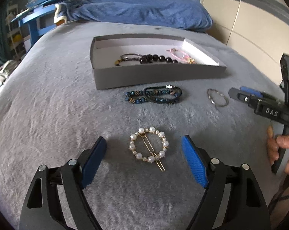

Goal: Organize jewelry

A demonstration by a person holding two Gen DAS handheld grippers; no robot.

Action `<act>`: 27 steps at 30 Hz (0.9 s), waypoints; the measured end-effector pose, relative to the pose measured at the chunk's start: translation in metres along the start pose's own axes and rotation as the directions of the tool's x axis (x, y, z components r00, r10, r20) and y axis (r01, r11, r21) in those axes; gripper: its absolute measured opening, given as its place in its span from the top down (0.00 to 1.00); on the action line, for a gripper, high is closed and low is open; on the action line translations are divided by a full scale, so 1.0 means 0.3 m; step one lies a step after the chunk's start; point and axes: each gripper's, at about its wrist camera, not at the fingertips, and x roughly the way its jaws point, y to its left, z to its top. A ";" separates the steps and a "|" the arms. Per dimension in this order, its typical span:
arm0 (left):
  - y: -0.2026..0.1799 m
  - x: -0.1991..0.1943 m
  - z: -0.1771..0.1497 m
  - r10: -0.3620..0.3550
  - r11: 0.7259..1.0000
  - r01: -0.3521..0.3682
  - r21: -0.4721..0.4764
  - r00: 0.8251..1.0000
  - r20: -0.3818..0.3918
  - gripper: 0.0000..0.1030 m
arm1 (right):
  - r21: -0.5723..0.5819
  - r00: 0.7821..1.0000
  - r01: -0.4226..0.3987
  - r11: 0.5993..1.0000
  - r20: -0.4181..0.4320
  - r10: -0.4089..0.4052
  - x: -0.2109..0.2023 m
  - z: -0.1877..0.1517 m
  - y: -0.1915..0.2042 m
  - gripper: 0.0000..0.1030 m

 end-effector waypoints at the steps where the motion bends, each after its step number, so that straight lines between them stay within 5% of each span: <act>1: -0.003 0.000 0.000 0.004 1.000 -0.004 0.003 1.000 -0.001 0.24 | -0.007 1.000 -0.001 1.000 -0.001 0.001 0.001 0.000 0.006 0.22; 16: -0.013 -0.001 -0.004 0.014 1.000 -0.014 0.015 1.000 0.006 0.47 | -0.171 0.995 -0.031 0.985 -0.095 0.014 0.075 0.002 0.125 0.21; 27: -0.021 0.011 -0.001 0.025 0.999 -0.025 0.030 1.000 -0.005 0.47 | -0.181 0.990 -0.015 0.983 -0.137 -0.010 0.113 -0.001 0.127 0.15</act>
